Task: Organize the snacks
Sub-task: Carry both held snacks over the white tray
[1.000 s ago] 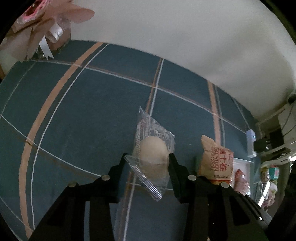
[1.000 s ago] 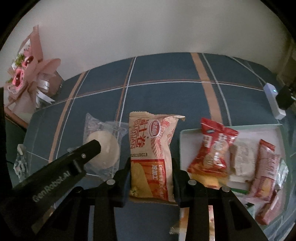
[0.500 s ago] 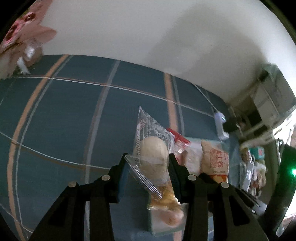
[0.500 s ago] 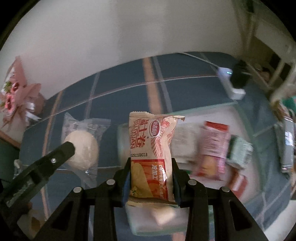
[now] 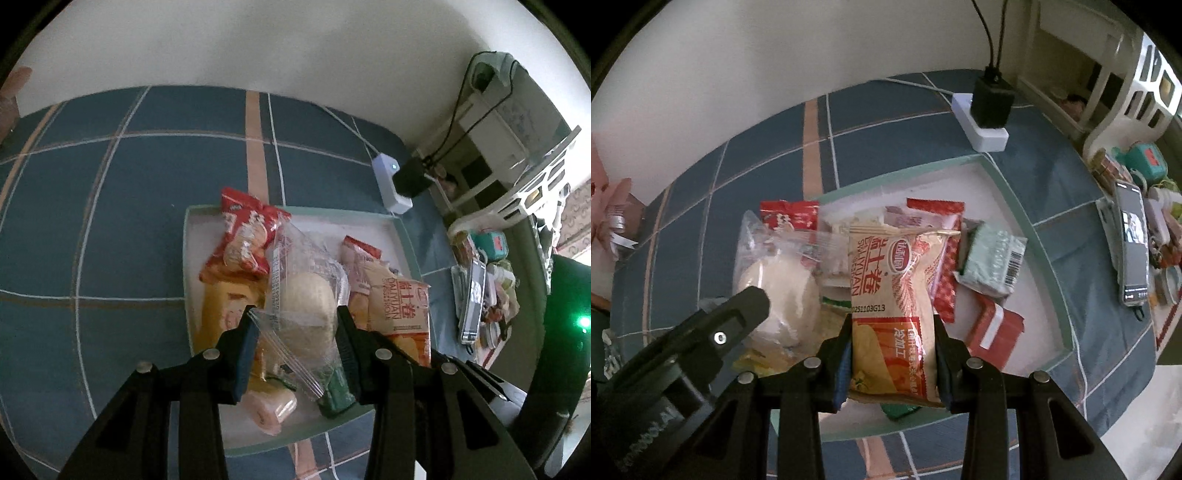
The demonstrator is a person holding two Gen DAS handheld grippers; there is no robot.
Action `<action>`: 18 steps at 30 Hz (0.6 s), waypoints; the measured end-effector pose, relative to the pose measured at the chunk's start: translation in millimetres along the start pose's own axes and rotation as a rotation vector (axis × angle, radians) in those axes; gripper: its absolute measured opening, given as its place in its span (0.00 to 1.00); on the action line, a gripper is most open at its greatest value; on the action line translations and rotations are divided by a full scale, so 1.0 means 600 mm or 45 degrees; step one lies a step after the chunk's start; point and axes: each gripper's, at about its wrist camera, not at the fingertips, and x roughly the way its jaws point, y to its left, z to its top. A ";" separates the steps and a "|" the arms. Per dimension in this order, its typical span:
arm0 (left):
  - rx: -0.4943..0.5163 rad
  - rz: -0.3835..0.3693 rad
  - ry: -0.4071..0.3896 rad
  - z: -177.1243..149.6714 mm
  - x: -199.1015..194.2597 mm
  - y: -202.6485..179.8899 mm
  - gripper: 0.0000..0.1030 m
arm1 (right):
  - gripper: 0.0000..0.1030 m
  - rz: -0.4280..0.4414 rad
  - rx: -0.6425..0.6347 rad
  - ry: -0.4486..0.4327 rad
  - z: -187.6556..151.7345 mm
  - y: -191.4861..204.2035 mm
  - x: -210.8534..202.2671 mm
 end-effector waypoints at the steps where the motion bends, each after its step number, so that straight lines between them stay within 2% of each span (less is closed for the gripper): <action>1: 0.001 0.001 0.006 -0.001 0.002 0.000 0.42 | 0.38 -0.003 -0.001 0.002 -0.002 -0.002 0.000; 18: -0.027 -0.009 0.057 -0.003 0.030 0.004 0.43 | 0.39 -0.001 0.001 0.053 0.002 -0.005 0.016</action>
